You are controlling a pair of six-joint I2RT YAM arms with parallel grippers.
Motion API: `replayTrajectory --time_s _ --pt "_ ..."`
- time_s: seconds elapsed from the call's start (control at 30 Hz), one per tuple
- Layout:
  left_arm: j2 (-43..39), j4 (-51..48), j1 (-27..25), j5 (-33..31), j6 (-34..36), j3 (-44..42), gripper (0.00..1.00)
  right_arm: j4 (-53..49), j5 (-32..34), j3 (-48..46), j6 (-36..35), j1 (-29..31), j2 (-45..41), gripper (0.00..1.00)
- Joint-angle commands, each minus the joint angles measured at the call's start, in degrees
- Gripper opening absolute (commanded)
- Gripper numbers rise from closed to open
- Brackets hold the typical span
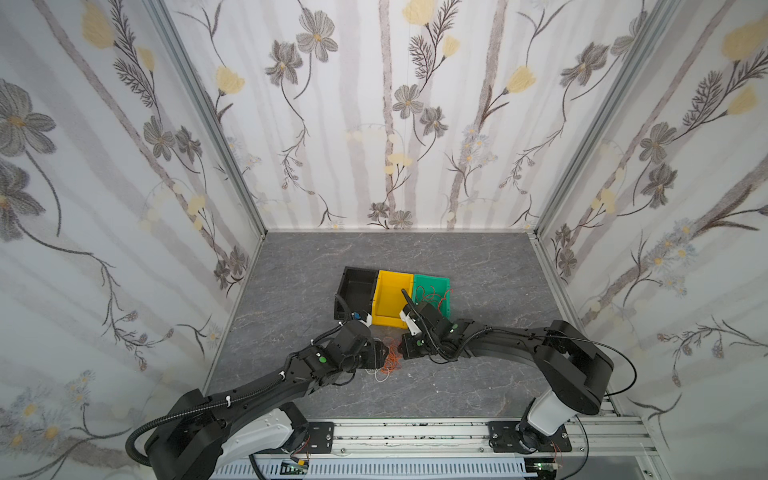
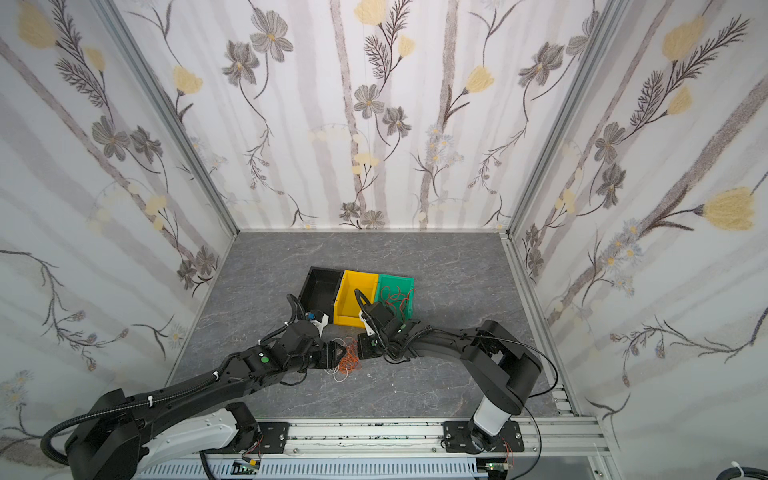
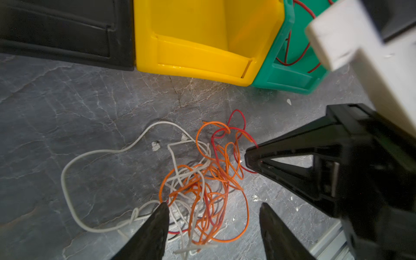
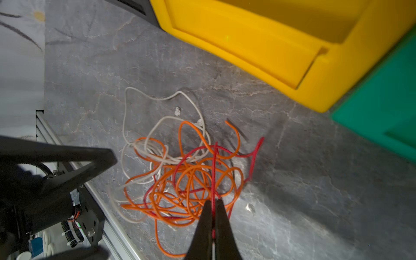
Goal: Untangle the cables
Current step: 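Move the right gripper back down to the wire pile beside the left gripper, then grasp a red wire with the right gripper while the left gripper pins the pile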
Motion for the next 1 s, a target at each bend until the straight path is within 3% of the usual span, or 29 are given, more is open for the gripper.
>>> replayTrajectory --time_s 0.0,0.17,0.57,0.9,0.97 --pt "2.31 3.79 0.98 0.52 1.95 0.75 0.69 -1.24 -0.58 -0.38 -3.28 0.13 -3.24 0.0" --pt "5.88 5.98 2.42 2.03 2.14 1.14 0.67 -2.93 -2.24 -0.44 -5.45 0.17 -6.94 0.0" --pt "11.02 10.06 2.69 2.68 1.27 -0.43 0.51 -4.85 -5.27 0.8 -6.77 -0.71 -15.45 0.0" --pt "11.99 9.86 3.21 1.03 0.05 -2.41 0.28 -7.53 -9.41 -0.19 -7.11 -6.64 -25.26 0.0" --pt "11.49 9.51 3.39 0.76 -0.1 -2.88 0.25 -8.26 -10.15 -0.56 -7.12 -10.02 -27.16 0.0"
